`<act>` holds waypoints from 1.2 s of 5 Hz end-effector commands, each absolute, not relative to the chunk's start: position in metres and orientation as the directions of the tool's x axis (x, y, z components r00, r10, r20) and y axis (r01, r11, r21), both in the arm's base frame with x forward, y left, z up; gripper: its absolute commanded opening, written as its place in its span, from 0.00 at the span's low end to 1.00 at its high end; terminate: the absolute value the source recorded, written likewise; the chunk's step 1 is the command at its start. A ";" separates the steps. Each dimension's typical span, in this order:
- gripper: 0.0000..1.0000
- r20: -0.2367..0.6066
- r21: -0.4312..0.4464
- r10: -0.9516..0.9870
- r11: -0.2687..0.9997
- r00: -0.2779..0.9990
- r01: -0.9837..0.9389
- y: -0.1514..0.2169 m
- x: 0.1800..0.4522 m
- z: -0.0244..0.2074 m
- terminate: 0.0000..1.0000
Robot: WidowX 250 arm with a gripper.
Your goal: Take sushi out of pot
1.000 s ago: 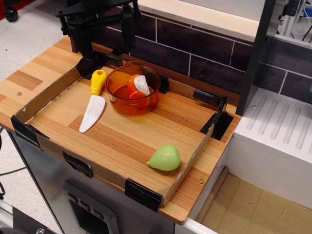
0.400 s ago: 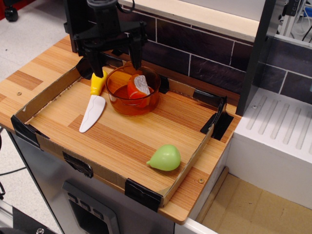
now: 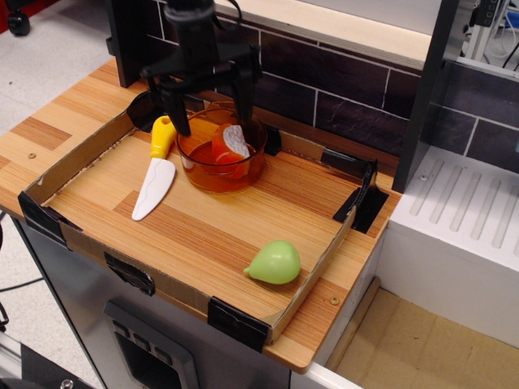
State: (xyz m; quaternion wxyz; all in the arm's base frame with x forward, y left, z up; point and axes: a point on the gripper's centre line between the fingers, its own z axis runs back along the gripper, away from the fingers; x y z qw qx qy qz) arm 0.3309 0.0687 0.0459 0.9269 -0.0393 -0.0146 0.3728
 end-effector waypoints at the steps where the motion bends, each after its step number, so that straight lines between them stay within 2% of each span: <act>1: 1.00 0.043 -0.084 0.710 0.704 0.703 -0.705 0.069 0.339 0.042 0.00; 3: 1.00 0.059 -0.048 0.707 0.707 0.705 -0.705 0.073 0.336 0.028 0.00; 5: 1.00 0.073 -0.046 0.708 0.706 0.703 -0.706 0.074 0.334 0.029 0.00; 6: 0.00 0.071 -0.063 0.712 0.702 0.699 -0.709 0.076 0.332 0.034 0.00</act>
